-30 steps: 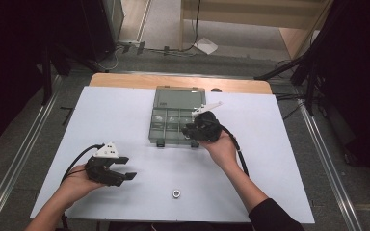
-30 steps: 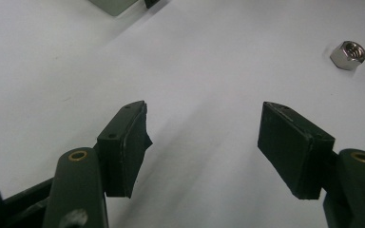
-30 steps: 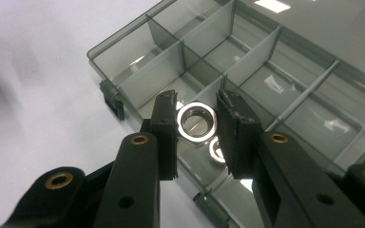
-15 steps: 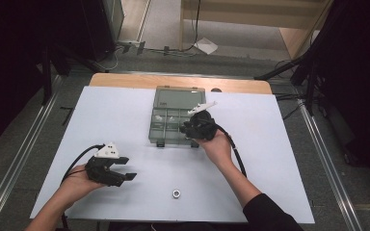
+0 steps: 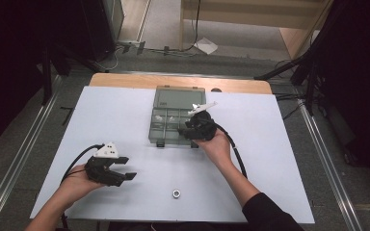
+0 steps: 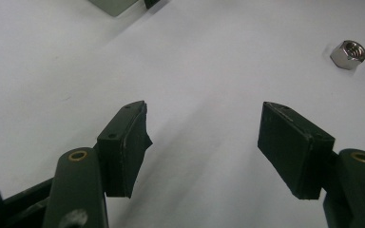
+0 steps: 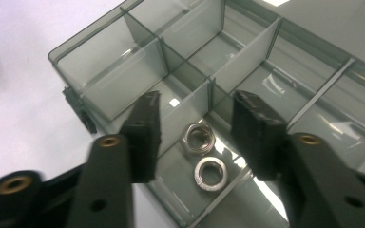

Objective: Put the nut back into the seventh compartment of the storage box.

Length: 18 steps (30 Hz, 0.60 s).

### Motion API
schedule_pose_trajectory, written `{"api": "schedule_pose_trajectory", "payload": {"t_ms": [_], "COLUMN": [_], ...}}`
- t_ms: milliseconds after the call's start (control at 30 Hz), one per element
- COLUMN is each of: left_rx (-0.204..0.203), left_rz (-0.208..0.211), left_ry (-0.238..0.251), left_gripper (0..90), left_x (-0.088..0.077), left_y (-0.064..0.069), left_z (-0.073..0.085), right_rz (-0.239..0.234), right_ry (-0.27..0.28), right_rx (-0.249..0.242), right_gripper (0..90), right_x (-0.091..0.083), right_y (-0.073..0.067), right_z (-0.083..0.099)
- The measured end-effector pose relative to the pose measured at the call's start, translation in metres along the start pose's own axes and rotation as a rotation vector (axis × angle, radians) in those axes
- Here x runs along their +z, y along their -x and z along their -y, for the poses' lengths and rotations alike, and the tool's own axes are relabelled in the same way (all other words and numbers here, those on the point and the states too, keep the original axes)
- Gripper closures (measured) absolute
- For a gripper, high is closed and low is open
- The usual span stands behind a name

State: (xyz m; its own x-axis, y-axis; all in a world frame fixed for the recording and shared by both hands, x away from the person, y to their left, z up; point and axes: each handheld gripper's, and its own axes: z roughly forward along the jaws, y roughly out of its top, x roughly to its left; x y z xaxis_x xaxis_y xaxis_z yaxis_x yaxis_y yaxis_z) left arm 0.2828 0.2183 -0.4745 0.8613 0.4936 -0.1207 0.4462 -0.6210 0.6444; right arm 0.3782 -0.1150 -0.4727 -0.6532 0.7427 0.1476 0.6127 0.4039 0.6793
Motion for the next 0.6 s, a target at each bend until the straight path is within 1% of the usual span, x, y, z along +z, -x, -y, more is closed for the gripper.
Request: {"api": "schedule_pose_trajectory", "payload": {"t_ms": [67,167,200,267,300,367,433,533,600], "left_rx": [-0.004,-0.001,0.0,0.0,0.0,0.0,-0.003,-0.003,-0.003], "left_rz": [-0.002,-0.002,-0.002,-0.002,-0.003,-0.004,-0.006,-0.006,-0.007], "left_ry": [-0.002,-0.001,-0.001,-0.001,0.0,0.001,0.002,0.003,0.004], "left_gripper": [33.9,33.9,33.9,33.9,33.9,33.9,33.9,33.9,33.9], "left_x": [0.0,0.0,0.0,0.0,0.0,0.0,0.0,-0.001,-0.001], "left_y": [0.0,0.0,0.0,0.0,0.0,-0.001,-0.001,-0.001,-0.001], "left_z": [0.0,0.0,0.0,0.0,0.0,0.0,0.0,0.0,0.0], "right_rz": [0.002,-0.025,-0.028,-0.025,-0.035,-0.039,-0.048,-0.058,-0.07], "right_ry": [0.003,0.003,0.005,0.018,0.017,0.011,0.017,0.035,0.044], "right_rx": [-0.008,-0.009,-0.01,-0.034,-0.035,-0.043,-0.052,-0.071,-0.072], "right_gripper": [46.8,42.9,41.3,38.5,37.4,36.4,36.1,35.8,35.6], "right_x": [-0.003,-0.007,-0.008,-0.009,-0.009,-0.011,-0.012,-0.015,-0.018], "right_y": [-0.001,0.0,-0.001,-0.002,-0.002,-0.004,-0.006,-0.01,-0.012], "right_z": [0.002,0.007,0.008,0.01,0.011,0.011,0.012,0.012,0.012]}}
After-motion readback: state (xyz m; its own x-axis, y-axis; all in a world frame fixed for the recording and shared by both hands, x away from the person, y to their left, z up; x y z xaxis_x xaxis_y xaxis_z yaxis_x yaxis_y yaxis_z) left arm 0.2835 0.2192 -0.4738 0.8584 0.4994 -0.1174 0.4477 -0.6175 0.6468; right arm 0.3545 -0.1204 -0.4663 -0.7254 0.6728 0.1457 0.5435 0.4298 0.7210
